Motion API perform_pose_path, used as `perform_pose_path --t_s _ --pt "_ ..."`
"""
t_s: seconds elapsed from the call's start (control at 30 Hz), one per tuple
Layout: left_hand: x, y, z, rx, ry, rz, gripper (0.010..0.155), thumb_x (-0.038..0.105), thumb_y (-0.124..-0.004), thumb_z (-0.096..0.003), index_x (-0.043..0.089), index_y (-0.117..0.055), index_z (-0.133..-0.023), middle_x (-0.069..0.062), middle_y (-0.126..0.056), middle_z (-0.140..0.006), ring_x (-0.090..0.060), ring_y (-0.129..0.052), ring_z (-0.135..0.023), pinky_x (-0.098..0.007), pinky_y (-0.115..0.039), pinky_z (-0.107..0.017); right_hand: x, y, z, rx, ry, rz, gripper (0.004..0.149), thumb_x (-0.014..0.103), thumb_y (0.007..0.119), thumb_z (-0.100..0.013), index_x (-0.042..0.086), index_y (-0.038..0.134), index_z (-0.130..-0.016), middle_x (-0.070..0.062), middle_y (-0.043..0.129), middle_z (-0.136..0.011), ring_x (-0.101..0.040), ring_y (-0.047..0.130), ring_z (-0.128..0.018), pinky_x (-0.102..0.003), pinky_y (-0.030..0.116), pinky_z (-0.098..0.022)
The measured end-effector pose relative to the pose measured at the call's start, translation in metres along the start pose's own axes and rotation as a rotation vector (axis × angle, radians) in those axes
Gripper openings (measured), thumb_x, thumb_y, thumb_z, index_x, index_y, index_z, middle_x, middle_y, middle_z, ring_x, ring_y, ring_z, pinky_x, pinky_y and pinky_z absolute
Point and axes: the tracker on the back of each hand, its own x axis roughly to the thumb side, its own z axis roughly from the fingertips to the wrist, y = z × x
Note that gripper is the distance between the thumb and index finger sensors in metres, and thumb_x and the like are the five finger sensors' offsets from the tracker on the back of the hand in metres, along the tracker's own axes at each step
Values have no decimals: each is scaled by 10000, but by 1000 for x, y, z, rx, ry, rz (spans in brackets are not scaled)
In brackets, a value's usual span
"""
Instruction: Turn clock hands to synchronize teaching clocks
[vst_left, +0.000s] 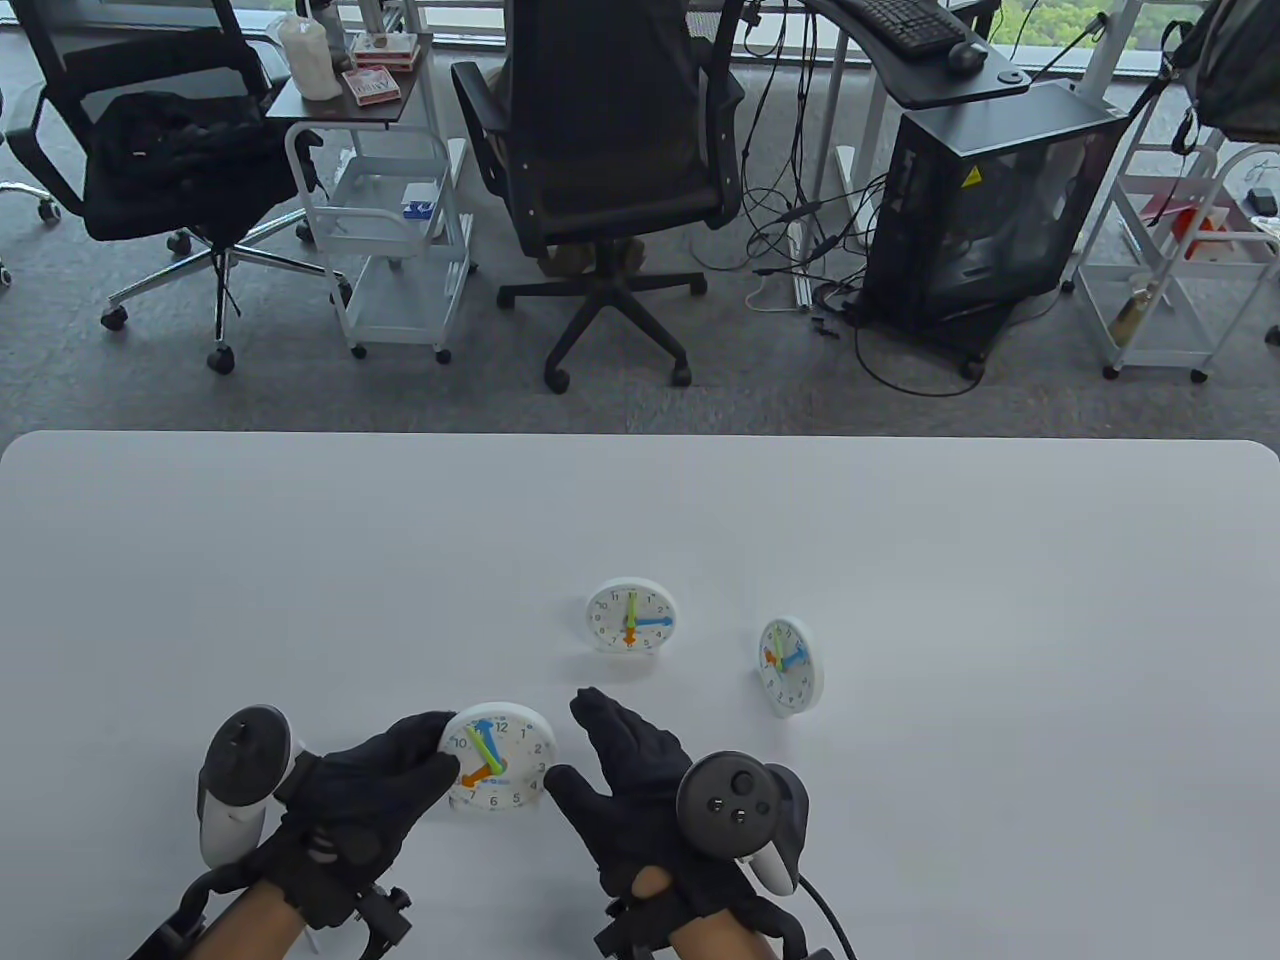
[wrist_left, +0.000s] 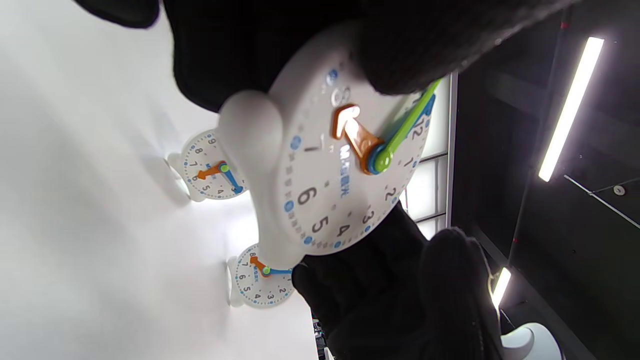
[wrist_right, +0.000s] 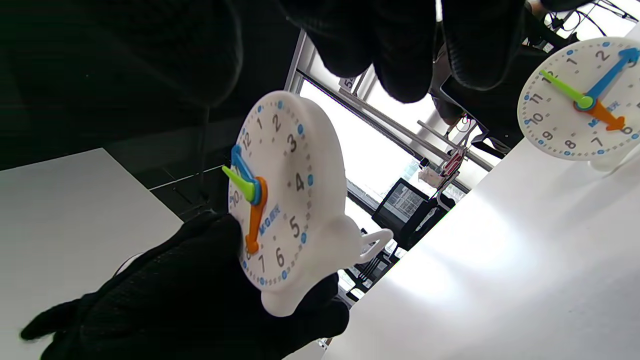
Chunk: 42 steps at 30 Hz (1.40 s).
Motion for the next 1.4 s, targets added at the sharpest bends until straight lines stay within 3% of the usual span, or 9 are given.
perform_pose_path --t_s 0.27,0.47,0.67,0.8,0.93,1.23,1.4 --pt "3 -5 1 -40 -19 -11 513 420 -806 -517 144 -761 -947 -109 -984 -785 -434 -919 -719 -709 -594 -596 1 6 -2 79 -17 -69 708 497 746 -520 -16 661 -1001 -178 863 -880 -472 898 -756 -719 621 -548" --pt "3 -6 1 -59 -14 0 512 416 -806 -516 146 -765 -949 -108 -985 -786 -437 -918 -721 -710 -594 -596 1 5 -3 59 -8 -75 576 389 793 -512 -5 759 -931 -124 943 -757 -405 969 -656 -696 661 -534" --pt "3 -7 1 -72 -15 38 515 428 -811 -521 159 -760 -957 -105 -980 -813 -439 -908 -752 -714 -588 -600 1 3 -4 40 -10 -96 551 358 818 -494 -14 786 -899 -110 959 -715 -375 989 -615 -681 681 -528" --pt "-2 -7 2 -58 -9 90 675 543 -787 -530 151 -614 -1051 -161 -848 -992 -496 -778 -892 -733 -536 -610 2 -2 -3 -6 -25 -81 554 353 814 -491 -26 781 -893 -107 960 -702 -363 996 -596 -672 691 -523" --pt "-6 -6 3 -9 7 71 784 626 -756 -525 131 -520 -1085 -191 -780 -1051 -527 -725 -929 -736 -520 -609 1 -3 -3 -34 -25 -87 557 351 810 -491 -36 778 -891 -107 960 -692 -358 1000 -584 -667 697 -518" --pt "-5 -15 2 1 -10 23 628 566 -746 -528 134 -731 -984 -133 -995 -829 -462 -932 -751 -713 -602 -585 3 -4 -2 -53 -38 -71 561 351 806 -492 -44 773 -888 -103 961 -680 -347 1004 -571 -663 702 -516" --pt "-5 -17 3 7 2 12 576 534 -770 -526 138 -772 -944 -100 -1029 -748 -434 -973 -683 -701 -627 -578 3 -1 -2 -40 -40 -44 562 353 807 -491 -49 776 -883 -99 965 -670 -342 1010 -561 -662 706 -514"
